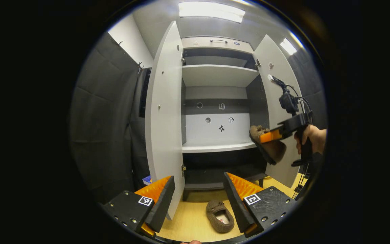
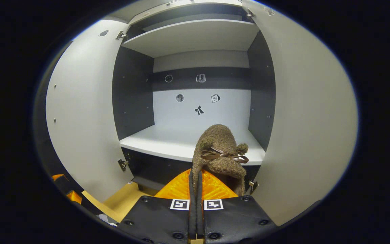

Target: Grab one shoe with the right hand and put it into the shoe cabinet, grab the other shoe with the left hand and put it into the shoe cabinet; then close the right door with the right hand and the left door with the left hand.

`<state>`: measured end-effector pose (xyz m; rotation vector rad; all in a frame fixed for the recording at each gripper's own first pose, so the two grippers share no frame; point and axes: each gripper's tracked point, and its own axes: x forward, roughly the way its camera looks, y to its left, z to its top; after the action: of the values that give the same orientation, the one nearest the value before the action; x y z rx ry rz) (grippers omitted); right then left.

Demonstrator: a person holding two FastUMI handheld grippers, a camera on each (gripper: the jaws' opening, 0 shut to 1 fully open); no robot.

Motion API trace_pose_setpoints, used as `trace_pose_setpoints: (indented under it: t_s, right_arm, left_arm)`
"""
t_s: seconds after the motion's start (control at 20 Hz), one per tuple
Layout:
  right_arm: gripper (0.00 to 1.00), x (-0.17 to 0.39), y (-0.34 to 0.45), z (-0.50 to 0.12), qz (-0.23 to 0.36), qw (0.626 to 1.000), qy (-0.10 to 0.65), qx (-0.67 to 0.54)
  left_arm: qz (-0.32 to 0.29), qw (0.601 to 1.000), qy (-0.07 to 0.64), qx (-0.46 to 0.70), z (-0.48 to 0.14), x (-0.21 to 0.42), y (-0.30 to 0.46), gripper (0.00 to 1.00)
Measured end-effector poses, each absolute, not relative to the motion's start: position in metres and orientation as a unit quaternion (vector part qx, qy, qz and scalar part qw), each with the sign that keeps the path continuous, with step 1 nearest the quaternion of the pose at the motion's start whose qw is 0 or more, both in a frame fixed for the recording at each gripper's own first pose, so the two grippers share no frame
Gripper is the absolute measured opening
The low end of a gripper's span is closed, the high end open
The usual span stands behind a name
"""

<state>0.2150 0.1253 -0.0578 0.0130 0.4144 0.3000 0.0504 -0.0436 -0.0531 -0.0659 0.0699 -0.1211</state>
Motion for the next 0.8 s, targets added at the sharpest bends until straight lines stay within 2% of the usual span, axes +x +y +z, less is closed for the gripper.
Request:
trace_pose_setpoints:
  t_s: [0.6, 0.8]
  right_arm:
    - [0.01, 0.337, 0.129, -0.016, 0.128, 0.978, 0.162, -0.031]
    - [0.03, 0.374, 0.133, -0.031, 0.121, 0.974, 0.184, -0.046]
  left_arm:
    - [-0.067, 0.996, 0.055, -0.033, -0.066, 0.066, -0.062, 0.78]
    - [-0.058, 0.996, 0.059, -0.031, -0.068, 0.072, -0.058, 0.79]
